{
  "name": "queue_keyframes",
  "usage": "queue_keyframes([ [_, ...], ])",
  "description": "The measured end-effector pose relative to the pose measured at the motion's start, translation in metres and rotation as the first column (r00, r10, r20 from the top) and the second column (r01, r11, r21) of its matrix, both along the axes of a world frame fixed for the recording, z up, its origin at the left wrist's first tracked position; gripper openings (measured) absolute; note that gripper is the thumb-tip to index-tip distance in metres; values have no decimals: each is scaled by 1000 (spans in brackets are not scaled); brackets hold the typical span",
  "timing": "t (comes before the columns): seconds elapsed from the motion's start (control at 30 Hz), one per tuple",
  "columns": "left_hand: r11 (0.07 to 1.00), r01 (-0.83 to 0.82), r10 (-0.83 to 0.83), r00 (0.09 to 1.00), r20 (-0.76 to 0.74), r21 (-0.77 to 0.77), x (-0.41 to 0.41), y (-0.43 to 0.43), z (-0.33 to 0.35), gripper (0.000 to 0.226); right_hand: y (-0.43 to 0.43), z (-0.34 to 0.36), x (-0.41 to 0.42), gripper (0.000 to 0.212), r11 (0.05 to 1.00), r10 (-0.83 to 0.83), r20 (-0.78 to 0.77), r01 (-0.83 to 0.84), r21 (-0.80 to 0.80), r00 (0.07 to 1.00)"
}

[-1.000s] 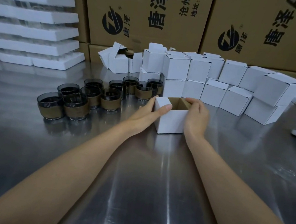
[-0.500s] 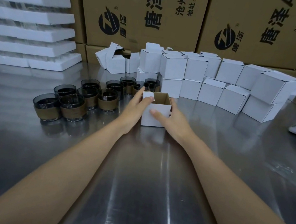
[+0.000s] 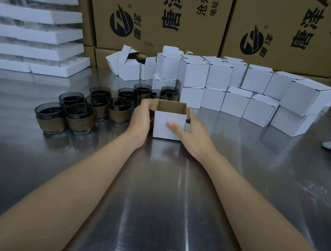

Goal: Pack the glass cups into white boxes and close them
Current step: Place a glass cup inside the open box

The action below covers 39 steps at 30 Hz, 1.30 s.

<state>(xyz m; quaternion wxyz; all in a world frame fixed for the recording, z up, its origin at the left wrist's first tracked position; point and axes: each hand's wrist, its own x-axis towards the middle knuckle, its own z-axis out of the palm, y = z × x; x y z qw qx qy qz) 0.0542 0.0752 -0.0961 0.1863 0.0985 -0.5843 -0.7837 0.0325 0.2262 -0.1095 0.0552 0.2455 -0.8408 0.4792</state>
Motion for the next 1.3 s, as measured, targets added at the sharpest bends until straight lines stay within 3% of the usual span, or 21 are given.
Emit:
queue_keyframes([
  [0.13,999,-29,29,999,-26,-14,-3,-2,0,53,0,1,0,55,1000,-25,-1,25,-16,1000],
  [0.27,937,20,-4,999,47,-349,-7,0,1,43,3,3,0,54,997,-52,21,53,-56,998],
  [0.33,857,-48,62,998,9,-512,-6,2,-1,42,4,4,0,53,994,-60,35,63,-90,998],
  [0.5,552,-383,194,923,-332,-741,4,-4,-2,36,7,5,-5,69,969,-75,125,102,-223,989],
  [0.6,77,-468,370,833,-411,-880,3,-13,-5,32,10,6,-9,82,954,-162,108,183,-238,981],
  [0.67,-71,-381,455,810,-370,-922,4,-14,-7,37,13,5,-12,85,942,-208,101,227,-247,973],
  [0.8,-94,-189,499,841,-211,-977,6,-12,-10,44,22,4,-20,82,909,-293,123,316,-271,948],
  [0.97,-141,-216,393,883,-255,-966,7,-3,-8,42,23,2,-23,76,904,-274,158,310,-293,949],
  [1.13,35,-288,81,955,-284,-957,5,7,-10,55,21,1,-22,79,909,-278,147,310,-278,949],
  [1.23,121,-319,202,935,-291,-940,2,6,-12,67,22,1,-23,79,902,-270,172,311,-298,947],
  [1.3,210,-269,314,929,-196,-940,-1,1,-14,84,22,2,-22,74,903,-265,165,304,-302,950],
])
